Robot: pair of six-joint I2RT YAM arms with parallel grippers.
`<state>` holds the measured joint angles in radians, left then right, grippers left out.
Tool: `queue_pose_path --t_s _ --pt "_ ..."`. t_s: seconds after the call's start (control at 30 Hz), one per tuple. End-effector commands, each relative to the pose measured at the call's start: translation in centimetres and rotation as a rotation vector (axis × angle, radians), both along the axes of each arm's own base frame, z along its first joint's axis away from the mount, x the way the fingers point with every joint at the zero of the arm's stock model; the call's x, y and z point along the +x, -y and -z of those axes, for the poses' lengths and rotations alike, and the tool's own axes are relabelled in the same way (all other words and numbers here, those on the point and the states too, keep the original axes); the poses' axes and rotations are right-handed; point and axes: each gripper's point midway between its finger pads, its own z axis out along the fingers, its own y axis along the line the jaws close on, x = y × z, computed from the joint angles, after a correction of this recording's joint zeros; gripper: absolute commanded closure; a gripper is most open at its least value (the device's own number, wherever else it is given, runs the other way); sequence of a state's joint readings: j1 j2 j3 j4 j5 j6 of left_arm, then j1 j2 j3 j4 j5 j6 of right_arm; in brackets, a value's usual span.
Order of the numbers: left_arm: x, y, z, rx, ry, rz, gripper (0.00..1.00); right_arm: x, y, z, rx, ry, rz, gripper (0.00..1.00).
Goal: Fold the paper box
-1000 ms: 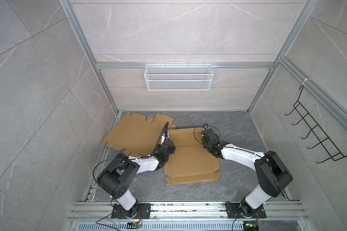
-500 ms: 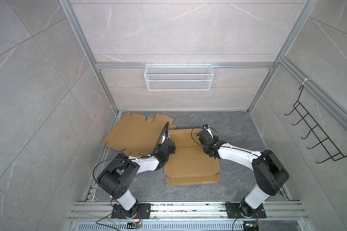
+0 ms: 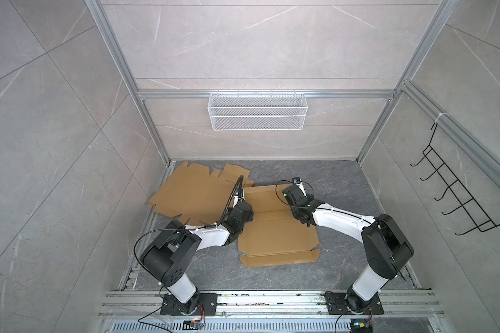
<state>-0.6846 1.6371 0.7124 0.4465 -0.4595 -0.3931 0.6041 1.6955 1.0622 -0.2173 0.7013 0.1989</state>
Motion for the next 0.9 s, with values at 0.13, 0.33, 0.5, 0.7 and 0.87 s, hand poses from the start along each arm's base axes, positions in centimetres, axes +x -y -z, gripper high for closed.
queue_pose_path --t_s 0.13,0.33,0.5,0.7,0.87 --pt "-1.2 -0.4 1.7 0.109 -0.134 0.044 1.00 -2.1 1.1 -0.1 0.220 -0.119 -0.059 0.44" --pt "-1.4 -0.3 1.6 0.100 -0.166 0.058 1.00 -2.8 1.4 0.0 0.244 -0.155 -0.069 0.41" --pt "-1.1 0.2 1.5 0.095 -0.187 0.067 1.00 -2.8 2.5 0.4 0.205 -0.161 -0.013 0.54" --pt "-1.3 1.2 0.8 0.061 -0.225 0.090 1.00 -2.0 4.5 0.4 0.017 -0.091 0.114 0.82" --pt "-1.7 1.9 -0.8 0.031 -0.242 0.125 1.00 -1.9 5.1 0.1 -0.176 -0.051 0.183 0.96"
